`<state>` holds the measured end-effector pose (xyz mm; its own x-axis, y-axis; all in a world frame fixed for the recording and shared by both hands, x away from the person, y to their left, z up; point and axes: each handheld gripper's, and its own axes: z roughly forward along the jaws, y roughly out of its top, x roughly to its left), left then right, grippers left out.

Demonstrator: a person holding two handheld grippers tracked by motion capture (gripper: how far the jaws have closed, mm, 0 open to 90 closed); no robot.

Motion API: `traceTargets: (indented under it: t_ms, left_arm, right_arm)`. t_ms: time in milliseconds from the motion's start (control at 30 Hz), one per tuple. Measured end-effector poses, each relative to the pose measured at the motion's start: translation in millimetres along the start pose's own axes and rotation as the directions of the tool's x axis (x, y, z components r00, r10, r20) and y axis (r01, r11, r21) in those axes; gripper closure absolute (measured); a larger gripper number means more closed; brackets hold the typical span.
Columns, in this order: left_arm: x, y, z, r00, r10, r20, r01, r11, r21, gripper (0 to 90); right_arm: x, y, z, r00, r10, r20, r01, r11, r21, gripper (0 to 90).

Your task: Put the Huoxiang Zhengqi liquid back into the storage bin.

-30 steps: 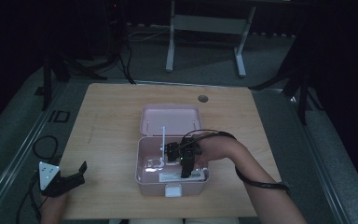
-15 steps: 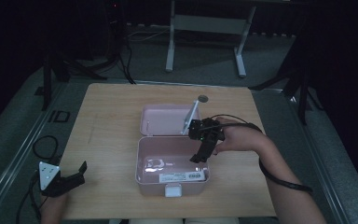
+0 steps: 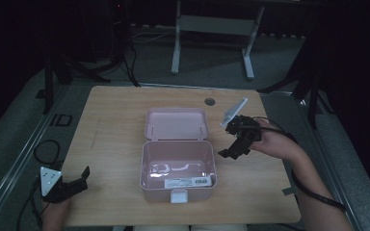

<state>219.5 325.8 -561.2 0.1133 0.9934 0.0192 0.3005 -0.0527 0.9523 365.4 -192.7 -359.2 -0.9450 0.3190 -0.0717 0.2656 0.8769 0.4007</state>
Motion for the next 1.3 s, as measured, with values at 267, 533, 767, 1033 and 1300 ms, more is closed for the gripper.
traceTargets:
  t_ms: [267, 533, 767, 1033, 1300]
  left_arm:
    - [-0.1, -0.1, -0.1, 1.0000, -0.002, -0.001, 0.002, 1.0000, -0.002, 0.4]
    - [0.0, -0.1, -0.1, 1.0000, -0.004, -0.001, 0.004, 1.0000, -0.002, 0.4]
    - [-0.1, -0.1, -0.2, 1.0000, -0.002, 0.000, 0.002, 1.0000, -0.002, 0.4]
    - [-0.3, -0.2, -0.3, 1.0000, -0.002, -0.001, 0.002, 1.0000, -0.005, 0.4]
    - [-0.9, -0.2, -0.5, 1.0000, 0.008, -0.005, -0.008, 1.0000, -0.004, 0.4]
  right_arm:
    - [-15.5, -41.5, 17.5, 0.9930, 0.080, 0.087, -0.071, 0.993, -0.098, 11.4]
    - [-24.9, -78.6, 54.8, 0.9762, 0.198, 0.089, -0.181, 0.969, -0.167, 11.4]
    - [-23.0, -98.8, 92.1, 0.9647, 0.244, 0.099, -0.222, 0.955, -0.197, 11.5]
    - [-21.2, -126.5, 118.5, 0.9227, 0.350, 0.162, -0.276, 0.893, -0.356, 11.4]
    - [-22.3, -151.5, 123.9, 0.8746, 0.432, 0.221, -0.318, 0.855, -0.410, 11.4]
